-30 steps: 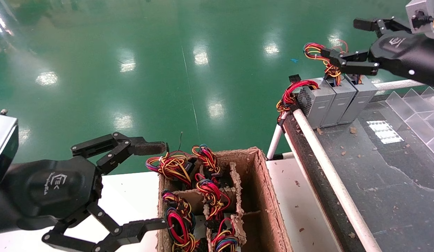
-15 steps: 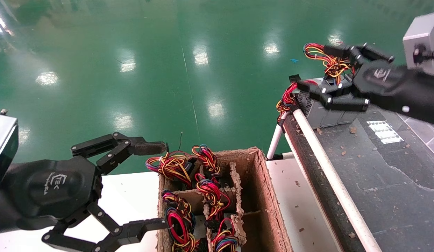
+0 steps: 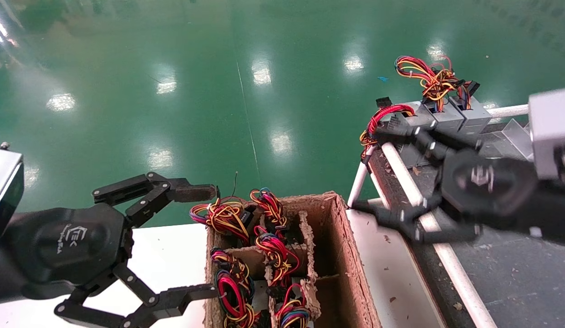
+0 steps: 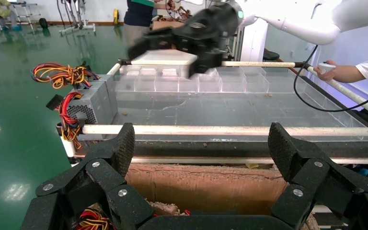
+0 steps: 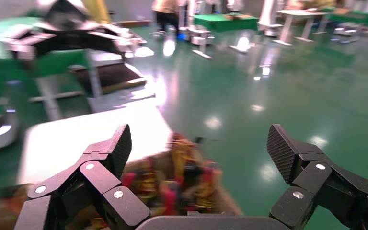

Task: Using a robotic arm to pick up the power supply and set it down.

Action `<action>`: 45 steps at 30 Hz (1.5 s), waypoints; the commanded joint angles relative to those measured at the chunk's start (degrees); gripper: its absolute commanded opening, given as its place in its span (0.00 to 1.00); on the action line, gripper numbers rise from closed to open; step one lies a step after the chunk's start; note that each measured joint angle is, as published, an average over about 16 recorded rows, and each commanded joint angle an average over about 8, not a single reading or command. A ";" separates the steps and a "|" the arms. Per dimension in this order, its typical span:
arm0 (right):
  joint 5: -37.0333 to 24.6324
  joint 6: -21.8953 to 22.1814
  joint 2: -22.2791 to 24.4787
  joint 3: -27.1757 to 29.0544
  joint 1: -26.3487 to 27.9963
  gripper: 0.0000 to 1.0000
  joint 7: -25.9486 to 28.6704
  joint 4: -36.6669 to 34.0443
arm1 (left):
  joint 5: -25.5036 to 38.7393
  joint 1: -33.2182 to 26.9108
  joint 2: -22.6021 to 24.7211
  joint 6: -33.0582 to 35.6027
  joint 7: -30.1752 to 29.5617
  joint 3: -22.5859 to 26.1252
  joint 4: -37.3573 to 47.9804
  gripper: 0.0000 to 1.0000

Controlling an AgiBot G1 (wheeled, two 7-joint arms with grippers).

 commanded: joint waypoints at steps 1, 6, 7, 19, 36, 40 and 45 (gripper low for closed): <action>1.35 -1.04 0.65 0.17 -1.68 1.00 1.00 2.33 | 0.00 0.00 0.00 0.00 0.00 0.00 0.00 1.00; 4.40 -3.39 2.12 0.55 -5.45 1.00 3.23 7.56 | -0.01 0.00 -0.01 -0.01 0.01 0.01 0.00 1.00; 4.90 -3.78 2.35 0.61 -6.07 1.00 3.55 8.42 | -0.02 0.00 -0.01 -0.02 0.01 0.01 0.01 1.00; 5.93 -4.45 2.82 0.78 -7.19 1.00 4.02 9.90 | -0.04 0.01 -0.01 -0.04 0.01 0.01 0.02 1.00; 5.16 -3.95 2.49 0.67 -6.38 1.00 3.72 8.78 | -0.04 0.01 -0.01 -0.03 0.01 0.01 0.02 1.00; 5.08 -3.90 2.46 0.66 -6.30 1.00 3.70 8.67 | -0.04 0.01 -0.01 -0.03 0.01 0.01 0.02 1.00; 5.03 -3.86 2.45 0.64 -6.24 1.00 3.68 8.58 | -0.04 0.01 -0.01 -0.02 0.01 0.01 0.02 1.00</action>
